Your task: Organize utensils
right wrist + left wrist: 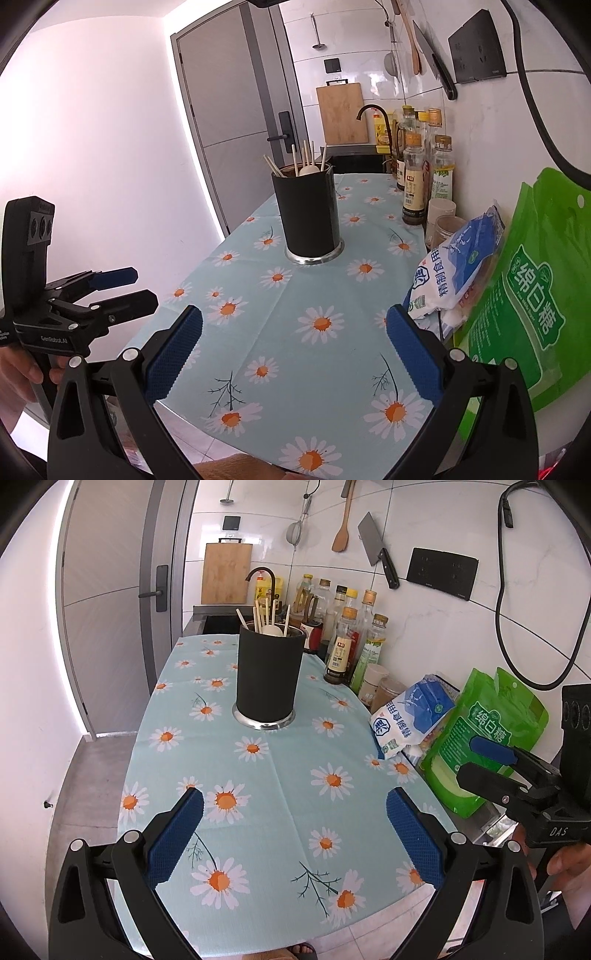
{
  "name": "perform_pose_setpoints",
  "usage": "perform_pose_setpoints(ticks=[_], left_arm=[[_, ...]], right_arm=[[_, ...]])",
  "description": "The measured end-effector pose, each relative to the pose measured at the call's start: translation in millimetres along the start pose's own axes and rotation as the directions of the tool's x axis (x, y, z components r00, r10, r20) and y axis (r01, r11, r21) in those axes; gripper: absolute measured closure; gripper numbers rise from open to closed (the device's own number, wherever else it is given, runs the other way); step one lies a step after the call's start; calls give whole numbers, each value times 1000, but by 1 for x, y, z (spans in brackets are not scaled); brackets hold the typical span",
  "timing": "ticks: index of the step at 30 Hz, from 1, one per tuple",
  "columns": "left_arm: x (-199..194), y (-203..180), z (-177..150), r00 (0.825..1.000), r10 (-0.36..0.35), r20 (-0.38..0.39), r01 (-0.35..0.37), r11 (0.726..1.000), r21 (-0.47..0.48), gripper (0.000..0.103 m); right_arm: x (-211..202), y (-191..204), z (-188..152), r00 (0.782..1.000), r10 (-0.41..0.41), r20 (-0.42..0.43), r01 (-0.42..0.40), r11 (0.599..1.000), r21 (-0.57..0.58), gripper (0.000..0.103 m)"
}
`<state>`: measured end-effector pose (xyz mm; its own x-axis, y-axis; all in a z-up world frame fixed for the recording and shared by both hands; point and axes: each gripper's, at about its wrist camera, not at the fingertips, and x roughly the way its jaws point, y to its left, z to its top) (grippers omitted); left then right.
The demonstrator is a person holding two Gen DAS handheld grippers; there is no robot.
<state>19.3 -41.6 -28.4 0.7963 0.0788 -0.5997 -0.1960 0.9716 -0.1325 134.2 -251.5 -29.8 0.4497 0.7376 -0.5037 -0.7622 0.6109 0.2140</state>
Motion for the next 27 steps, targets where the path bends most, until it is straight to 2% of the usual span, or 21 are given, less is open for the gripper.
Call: perform_pose_setpoints(ticks=[27], left_arm=[[-4, -6, -4, 1000, -25, 5, 25, 999, -21, 7]], right_arm=[[-6, -4, -5, 1000, -20, -4, 20, 1000, 21, 5]])
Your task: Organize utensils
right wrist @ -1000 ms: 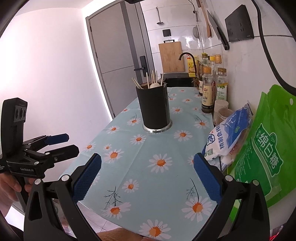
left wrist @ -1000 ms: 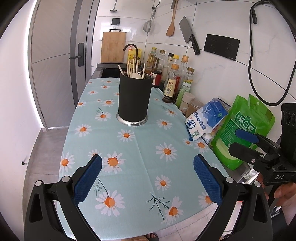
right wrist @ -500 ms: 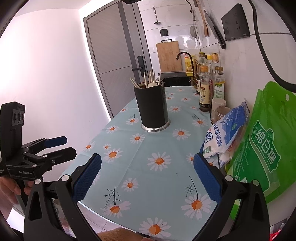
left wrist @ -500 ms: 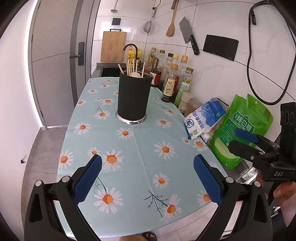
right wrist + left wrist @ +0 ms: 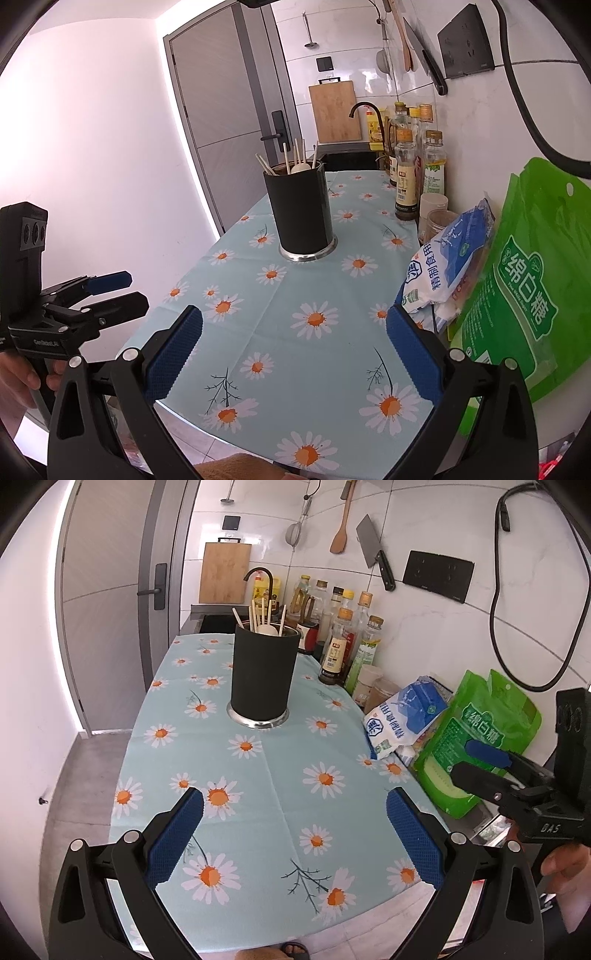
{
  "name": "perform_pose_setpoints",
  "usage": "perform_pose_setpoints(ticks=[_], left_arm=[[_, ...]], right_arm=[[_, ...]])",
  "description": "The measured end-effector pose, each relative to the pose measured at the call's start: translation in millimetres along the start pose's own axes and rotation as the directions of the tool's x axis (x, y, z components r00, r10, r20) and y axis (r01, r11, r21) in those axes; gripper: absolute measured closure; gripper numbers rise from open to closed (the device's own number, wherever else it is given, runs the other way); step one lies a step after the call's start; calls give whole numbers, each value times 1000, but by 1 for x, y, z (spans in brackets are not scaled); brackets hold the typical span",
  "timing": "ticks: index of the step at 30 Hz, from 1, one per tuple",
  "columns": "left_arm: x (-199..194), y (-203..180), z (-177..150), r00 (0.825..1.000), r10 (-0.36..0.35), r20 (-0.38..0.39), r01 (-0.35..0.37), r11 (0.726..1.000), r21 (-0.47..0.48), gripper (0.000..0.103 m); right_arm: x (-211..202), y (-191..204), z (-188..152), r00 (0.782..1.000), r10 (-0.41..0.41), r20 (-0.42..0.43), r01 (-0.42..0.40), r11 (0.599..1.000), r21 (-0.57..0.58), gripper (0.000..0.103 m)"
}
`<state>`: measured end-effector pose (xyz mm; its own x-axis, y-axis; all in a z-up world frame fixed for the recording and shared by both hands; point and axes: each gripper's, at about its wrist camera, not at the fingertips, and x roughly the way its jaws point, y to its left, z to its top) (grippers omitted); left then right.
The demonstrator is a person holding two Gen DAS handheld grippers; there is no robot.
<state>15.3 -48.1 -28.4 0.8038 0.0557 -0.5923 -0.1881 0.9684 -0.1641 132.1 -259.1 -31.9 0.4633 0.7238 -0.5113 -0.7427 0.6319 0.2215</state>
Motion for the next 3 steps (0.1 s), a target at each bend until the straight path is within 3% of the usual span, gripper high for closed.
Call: perform_pose_setpoints(ticks=[3], left_arm=[[0, 1, 0, 1000, 6, -1, -6, 1000, 1, 7]], right_arm=[[0, 1, 0, 1000, 0, 1, 0, 1000, 6, 5]])
